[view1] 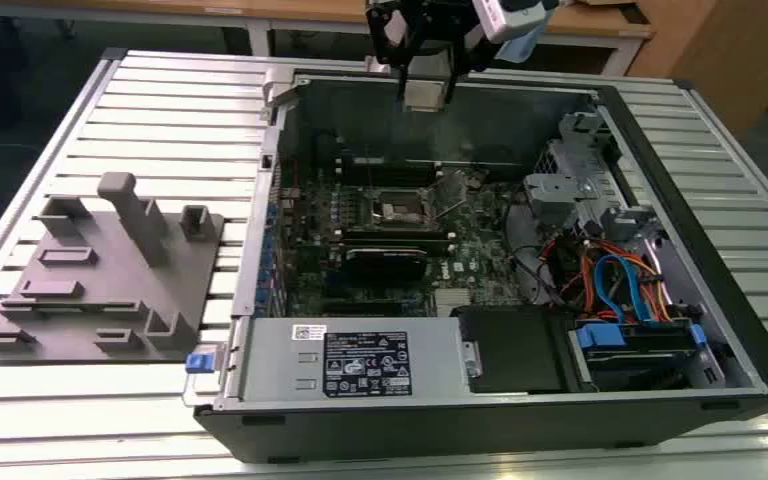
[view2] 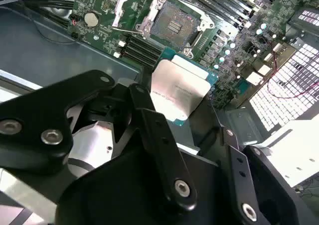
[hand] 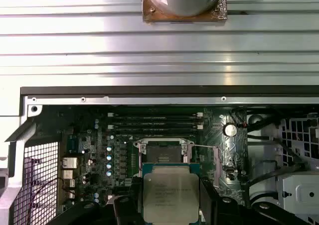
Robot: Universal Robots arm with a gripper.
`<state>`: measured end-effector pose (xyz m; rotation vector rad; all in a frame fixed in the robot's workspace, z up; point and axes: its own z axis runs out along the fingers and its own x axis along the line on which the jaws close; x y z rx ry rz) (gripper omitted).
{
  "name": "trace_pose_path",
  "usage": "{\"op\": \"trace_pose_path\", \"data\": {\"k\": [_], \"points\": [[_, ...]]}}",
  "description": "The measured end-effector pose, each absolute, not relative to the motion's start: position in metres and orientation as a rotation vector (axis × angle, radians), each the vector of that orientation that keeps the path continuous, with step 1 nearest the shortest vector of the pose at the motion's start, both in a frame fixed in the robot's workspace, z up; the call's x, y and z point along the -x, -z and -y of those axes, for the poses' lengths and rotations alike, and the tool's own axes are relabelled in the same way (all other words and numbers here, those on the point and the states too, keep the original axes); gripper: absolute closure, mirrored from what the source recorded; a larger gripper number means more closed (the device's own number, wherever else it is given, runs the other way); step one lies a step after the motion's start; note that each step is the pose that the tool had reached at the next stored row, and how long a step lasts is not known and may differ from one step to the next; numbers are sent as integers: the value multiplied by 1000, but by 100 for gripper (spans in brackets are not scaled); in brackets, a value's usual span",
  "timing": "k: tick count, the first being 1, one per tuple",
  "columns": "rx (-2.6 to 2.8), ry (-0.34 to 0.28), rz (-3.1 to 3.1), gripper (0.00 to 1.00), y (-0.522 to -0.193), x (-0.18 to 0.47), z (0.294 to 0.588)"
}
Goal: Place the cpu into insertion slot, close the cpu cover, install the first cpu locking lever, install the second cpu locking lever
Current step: 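Place the cpu into insertion slot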
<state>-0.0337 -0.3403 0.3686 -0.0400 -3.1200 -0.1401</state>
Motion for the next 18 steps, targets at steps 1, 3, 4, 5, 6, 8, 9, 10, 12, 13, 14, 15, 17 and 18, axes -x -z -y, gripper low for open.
{"op": "trace_pose_path", "data": {"k": [1, 3, 4, 5, 6, 8, 9, 10, 12, 13, 14, 15, 17, 18], "points": [[40, 140, 3120, 46, -369, 34, 340], [40, 140, 3120, 46, -369, 34, 340], [40, 140, 3120, 46, -369, 34, 340], [40, 140, 3120, 46, -369, 34, 340], [40, 140, 3120, 46, -369, 34, 340], [40, 140, 3120, 46, -369, 34, 340], [40, 140, 3120, 46, -369, 34, 340], [40, 140, 3120, 46, -369, 34, 340], [40, 140, 3120, 46, -369, 34, 340], [42, 140, 3120, 46, -369, 34, 340], [45, 140, 3120, 46, -369, 34, 340], [56, 140, 3120, 46, -369, 34, 340], [106, 140, 3120, 46, -368, 34, 340], [135, 141, 3120, 46, -368, 34, 340]]}}
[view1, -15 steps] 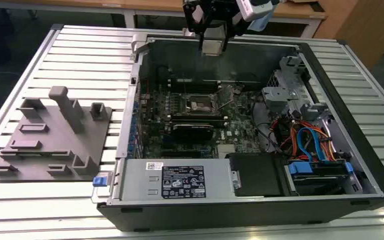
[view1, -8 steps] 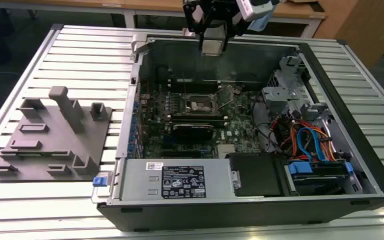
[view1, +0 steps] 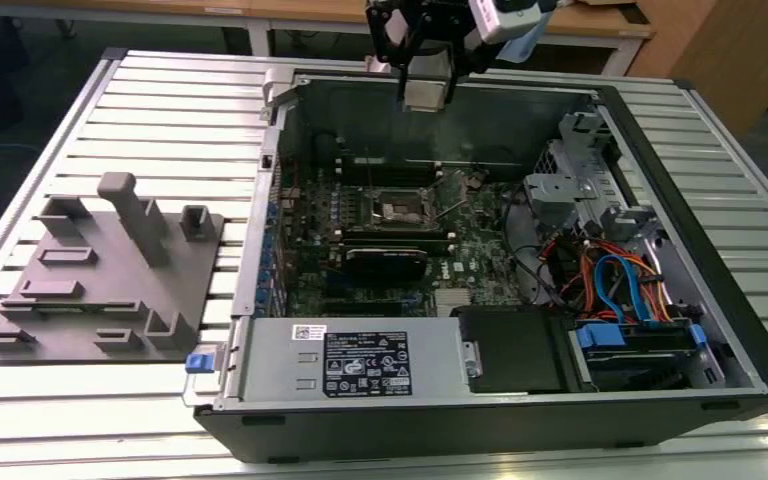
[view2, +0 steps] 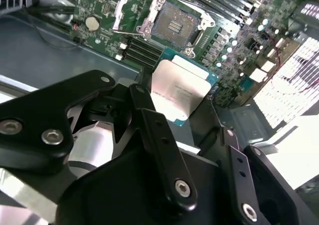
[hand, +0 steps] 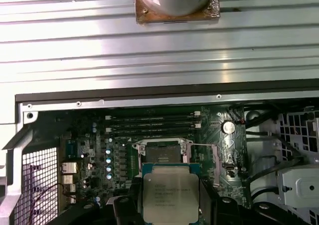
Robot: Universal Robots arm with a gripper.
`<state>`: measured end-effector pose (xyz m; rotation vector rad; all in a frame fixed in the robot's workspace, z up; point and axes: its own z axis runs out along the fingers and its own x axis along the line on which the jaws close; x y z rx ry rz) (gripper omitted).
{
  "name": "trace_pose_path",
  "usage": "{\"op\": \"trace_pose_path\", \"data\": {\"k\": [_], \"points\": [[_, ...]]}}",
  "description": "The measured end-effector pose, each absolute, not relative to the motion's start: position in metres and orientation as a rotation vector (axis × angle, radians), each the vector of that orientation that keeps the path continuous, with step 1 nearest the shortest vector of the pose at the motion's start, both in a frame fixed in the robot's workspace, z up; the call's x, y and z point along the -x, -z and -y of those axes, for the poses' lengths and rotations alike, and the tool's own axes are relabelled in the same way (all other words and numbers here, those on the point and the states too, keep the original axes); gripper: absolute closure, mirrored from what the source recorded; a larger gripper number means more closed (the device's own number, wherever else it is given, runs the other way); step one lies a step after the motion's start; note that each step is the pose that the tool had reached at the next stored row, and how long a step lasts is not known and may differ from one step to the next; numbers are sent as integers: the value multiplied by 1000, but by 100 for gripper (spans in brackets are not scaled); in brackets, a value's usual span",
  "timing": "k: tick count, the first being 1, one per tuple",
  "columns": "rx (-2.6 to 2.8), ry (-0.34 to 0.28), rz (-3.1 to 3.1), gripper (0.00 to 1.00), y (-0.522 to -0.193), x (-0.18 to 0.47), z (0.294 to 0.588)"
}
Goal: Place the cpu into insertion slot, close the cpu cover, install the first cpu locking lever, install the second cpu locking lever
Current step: 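Place the cpu into insertion slot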
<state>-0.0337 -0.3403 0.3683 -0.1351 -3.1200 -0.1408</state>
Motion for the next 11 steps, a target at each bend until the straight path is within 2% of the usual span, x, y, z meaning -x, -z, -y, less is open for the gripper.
{"op": "trace_pose_path", "data": {"k": [11], "points": [[150, 141, 3120, 46, -368, 34, 340]]}}
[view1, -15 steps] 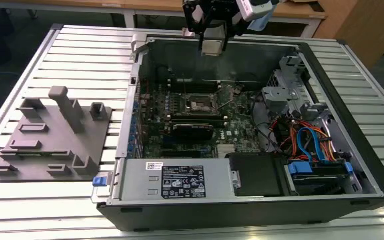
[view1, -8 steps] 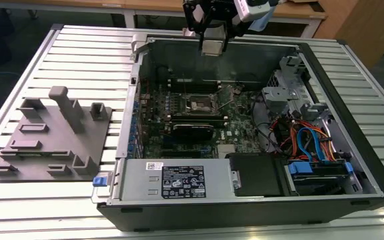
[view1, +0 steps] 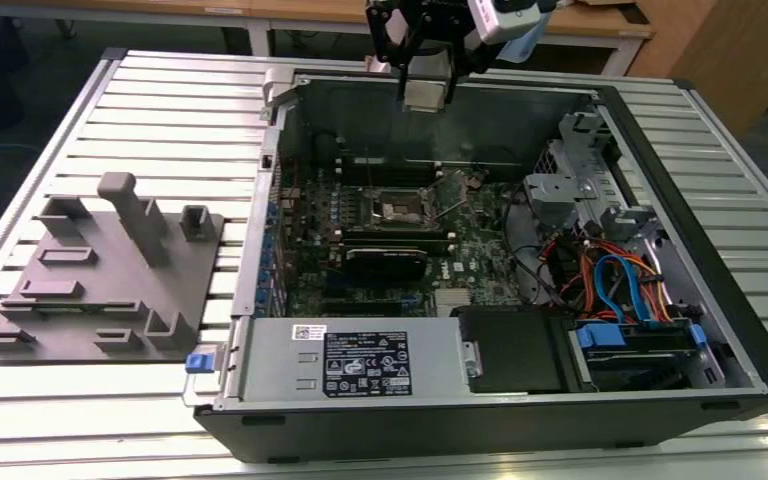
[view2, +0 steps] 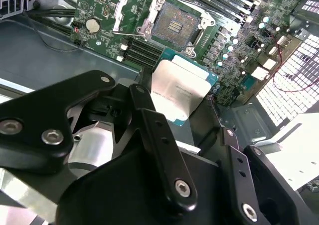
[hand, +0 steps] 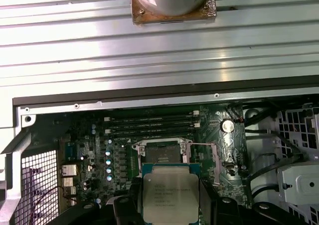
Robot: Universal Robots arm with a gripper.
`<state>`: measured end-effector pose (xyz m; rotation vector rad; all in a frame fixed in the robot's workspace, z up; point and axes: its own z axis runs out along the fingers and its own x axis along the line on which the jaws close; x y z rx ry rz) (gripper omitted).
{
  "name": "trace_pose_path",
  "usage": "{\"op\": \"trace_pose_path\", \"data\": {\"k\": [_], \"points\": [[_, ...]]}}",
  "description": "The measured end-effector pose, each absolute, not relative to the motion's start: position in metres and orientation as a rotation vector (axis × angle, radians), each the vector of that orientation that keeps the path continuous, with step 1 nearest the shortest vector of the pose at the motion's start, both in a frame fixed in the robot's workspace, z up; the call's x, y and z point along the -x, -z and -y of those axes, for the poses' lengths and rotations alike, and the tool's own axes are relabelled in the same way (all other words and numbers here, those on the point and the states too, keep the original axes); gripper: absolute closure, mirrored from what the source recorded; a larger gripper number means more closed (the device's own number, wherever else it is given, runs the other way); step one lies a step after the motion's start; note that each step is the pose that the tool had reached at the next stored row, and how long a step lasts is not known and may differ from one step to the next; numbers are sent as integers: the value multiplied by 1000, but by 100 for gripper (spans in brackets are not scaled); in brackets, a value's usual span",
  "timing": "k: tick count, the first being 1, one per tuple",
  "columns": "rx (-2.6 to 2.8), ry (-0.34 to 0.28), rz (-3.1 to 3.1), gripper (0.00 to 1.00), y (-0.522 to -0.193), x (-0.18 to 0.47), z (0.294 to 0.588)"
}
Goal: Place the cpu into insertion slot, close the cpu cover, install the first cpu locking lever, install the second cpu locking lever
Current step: 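Place the cpu into insertion slot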
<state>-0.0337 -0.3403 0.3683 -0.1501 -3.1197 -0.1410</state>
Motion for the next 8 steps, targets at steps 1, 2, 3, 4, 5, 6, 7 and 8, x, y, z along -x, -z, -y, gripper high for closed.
{"op": "trace_pose_path", "data": {"k": [1, 2, 3, 4, 5, 6, 7, 8], "points": [[150, 141, 3120, 46, -368, 34, 340], [151, 141, 3120, 46, -368, 34, 340], [152, 141, 3120, 46, -368, 34, 340], [154, 141, 3120, 46, -368, 34, 340], [158, 141, 3120, 46, -368, 34, 340], [162, 141, 3119, 46, -368, 34, 340], [168, 141, 3119, 46, -368, 34, 340], [176, 141, 3119, 46, -368, 34, 340]]}}
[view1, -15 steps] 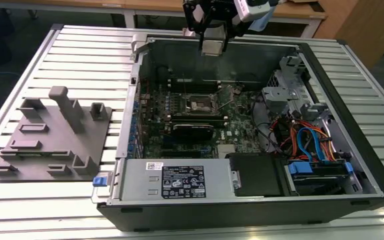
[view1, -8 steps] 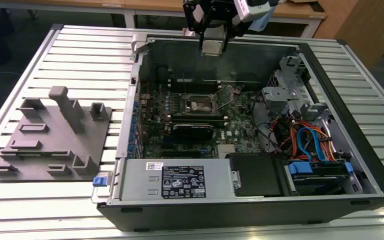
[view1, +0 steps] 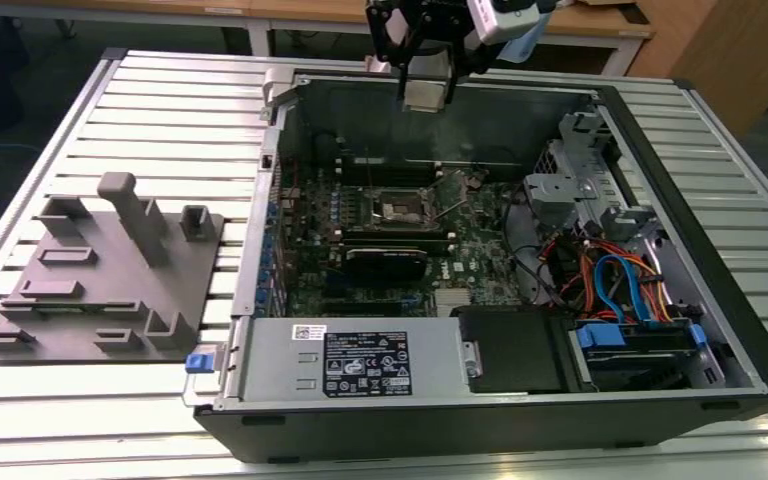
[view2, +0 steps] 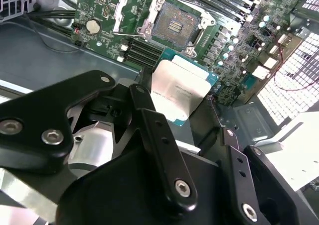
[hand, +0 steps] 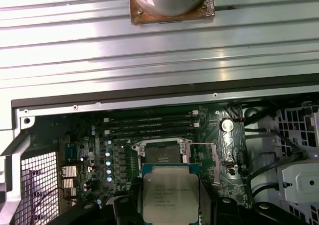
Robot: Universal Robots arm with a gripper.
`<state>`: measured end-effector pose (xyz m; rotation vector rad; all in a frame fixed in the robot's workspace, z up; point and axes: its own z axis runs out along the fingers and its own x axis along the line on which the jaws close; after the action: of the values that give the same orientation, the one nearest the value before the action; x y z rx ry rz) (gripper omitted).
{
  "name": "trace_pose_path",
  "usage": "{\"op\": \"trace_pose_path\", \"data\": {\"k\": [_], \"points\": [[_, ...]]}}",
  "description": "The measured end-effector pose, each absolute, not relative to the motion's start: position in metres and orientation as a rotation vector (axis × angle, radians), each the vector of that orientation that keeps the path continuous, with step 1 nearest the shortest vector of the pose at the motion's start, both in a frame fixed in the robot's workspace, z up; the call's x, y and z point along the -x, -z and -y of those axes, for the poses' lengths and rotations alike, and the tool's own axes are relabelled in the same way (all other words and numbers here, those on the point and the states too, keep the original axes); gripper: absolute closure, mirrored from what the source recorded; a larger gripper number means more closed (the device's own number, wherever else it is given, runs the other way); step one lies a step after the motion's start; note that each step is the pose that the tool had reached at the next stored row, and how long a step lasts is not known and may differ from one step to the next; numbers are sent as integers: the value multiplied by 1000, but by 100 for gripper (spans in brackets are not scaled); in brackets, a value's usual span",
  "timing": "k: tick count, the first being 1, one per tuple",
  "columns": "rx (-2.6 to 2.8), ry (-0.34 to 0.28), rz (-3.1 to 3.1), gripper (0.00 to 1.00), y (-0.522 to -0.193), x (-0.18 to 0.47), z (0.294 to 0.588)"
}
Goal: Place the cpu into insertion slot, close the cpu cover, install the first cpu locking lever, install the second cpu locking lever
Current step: 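Place the cpu into insertion slot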
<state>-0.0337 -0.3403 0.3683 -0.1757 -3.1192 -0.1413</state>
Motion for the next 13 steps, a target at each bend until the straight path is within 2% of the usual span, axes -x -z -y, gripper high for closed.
{"op": "trace_pose_path", "data": {"k": [13], "points": [[276, 142, 3115, 46, -368, 34, 340]]}}
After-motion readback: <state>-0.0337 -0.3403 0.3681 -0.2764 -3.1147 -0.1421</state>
